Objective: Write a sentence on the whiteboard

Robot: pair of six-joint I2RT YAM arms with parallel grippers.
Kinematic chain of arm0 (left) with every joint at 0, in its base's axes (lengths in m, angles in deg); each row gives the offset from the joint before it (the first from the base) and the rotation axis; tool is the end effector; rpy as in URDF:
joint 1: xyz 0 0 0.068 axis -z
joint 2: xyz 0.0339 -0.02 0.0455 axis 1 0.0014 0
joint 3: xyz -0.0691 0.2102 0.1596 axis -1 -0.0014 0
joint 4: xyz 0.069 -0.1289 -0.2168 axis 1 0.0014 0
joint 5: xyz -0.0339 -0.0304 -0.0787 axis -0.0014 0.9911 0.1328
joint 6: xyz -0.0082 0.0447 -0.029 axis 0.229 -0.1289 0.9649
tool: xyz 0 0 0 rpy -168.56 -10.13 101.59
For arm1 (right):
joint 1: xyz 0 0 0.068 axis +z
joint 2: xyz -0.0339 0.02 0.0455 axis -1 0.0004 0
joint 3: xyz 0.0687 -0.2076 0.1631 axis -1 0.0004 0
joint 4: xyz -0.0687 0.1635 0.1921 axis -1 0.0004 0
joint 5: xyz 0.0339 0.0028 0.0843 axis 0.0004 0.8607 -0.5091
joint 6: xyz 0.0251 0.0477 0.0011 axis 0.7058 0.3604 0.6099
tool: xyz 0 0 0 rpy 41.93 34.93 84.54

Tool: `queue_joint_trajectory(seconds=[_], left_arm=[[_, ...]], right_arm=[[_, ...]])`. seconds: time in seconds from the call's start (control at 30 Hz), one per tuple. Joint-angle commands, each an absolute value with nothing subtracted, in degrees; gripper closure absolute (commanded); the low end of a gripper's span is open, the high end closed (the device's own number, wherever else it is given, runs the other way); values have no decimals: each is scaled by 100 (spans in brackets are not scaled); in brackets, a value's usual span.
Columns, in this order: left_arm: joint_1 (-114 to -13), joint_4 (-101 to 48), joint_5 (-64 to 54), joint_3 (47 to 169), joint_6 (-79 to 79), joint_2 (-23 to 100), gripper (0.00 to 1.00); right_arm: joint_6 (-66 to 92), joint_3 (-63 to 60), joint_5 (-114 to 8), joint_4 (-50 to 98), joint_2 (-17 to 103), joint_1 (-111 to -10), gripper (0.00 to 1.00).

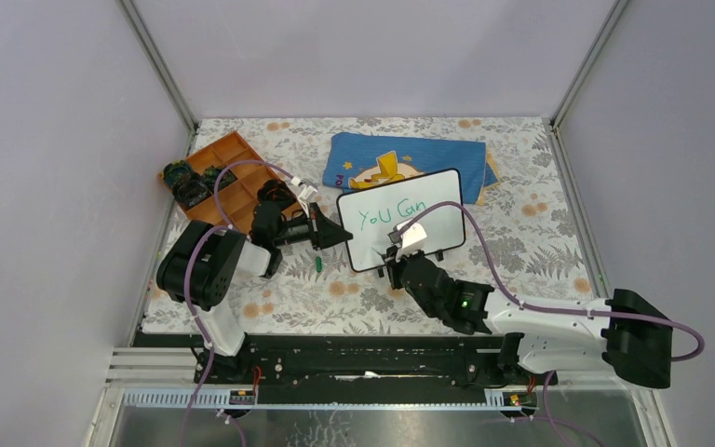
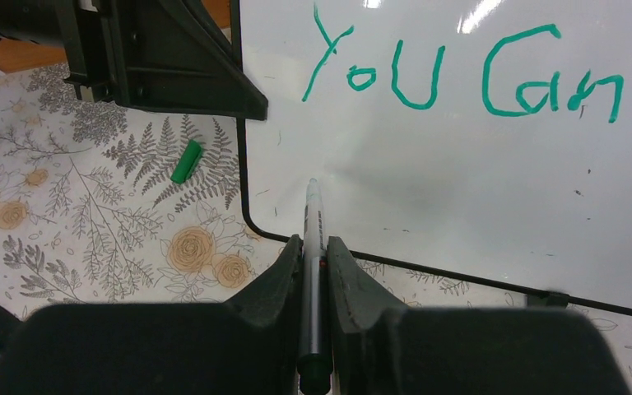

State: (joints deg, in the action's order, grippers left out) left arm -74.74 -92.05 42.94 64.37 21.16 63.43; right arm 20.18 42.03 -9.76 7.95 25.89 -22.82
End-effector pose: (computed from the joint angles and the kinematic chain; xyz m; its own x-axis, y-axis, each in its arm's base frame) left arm 0.2767 -0.1058 0.1508 -0.5775 -0.1558 -0.8014 0.7519 0.2810 -0.5965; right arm 0.1131 0.2158 0.2423 -0.2364 -0.0554 -0.9701 -0.4975 0.8645 0.0718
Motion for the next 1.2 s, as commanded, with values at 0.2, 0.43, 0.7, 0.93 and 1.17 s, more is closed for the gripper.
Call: queue_joint_trajectory(seconds=[0.2,0.43,0.7,0.93,1.17], left_arm=[[-7379,-8624,4289,6425,1901,6415,100],[-7375,-8615,4294,6429,1897,6434,100],[-7370,-8616,4291,6429,1901,6427,100],[-7353,-8599,4287,6428,1892,6415,100],[-7349,-8589,4284,6429,1879,6414,100]], right_arm=[[1930,3889,-480,25,3107,-2227,100],[1934,3879,-429,-85,3134,-2221,100],[1987,3815,-336,-62,3263,-2228,100],[2060,3766,-237,-13,3368,-2234,100],[2138,3736,-225,112,3463,-2237,100]])
